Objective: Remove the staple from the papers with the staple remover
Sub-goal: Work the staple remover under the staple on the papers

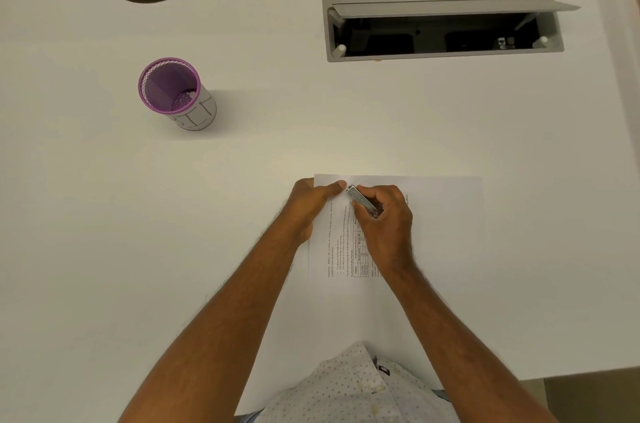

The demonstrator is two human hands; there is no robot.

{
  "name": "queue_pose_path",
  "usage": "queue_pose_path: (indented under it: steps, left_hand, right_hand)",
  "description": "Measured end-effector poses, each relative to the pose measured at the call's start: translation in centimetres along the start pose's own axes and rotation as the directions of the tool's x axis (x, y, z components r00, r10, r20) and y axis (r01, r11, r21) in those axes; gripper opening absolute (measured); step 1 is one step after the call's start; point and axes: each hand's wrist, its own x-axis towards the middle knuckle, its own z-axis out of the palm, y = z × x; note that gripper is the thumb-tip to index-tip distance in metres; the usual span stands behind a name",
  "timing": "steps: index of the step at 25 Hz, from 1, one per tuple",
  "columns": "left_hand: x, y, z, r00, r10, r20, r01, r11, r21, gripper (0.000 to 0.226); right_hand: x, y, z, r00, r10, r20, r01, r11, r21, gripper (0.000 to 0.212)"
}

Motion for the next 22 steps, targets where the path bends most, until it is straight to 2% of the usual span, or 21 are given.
queue_pose_path:
  steps: [8,12,17,22]
  left_hand:
    - [-0.1,-0.1,0.0,1.000,0.015,-0.002,-0.015,1.000,0.025,0.016]
    - [0.0,-0.1,0.1,1.000,0.011,-0.019,-0.010,0.999,0.035,0.027]
    - [-0.1,-0.3,0.4,0.997,0.039,-0.061,-0.038,0.999,0.004,0.012]
    - [0.1,-0.5,0.6,0.996,0.041,-0.081,-0.038,0.999,0.033,0.011]
  right_hand:
    - [0.1,0.0,0.5,1.000,-0.001,-0.019,0.000,1.000,-0.029,0.021]
    - [0.0,0.2,0.4,1.000,-0.024,0.004,0.024,0.998,-0.053,0.022]
    - [-0.6,0.2,1.0,0.999,-0.051,0.012,0.052,0.993,-0.103,0.021]
    - [-0.7,0.7,1.3,0.998,-0.066,0.013,0.067,0.991,-0.116,0.020]
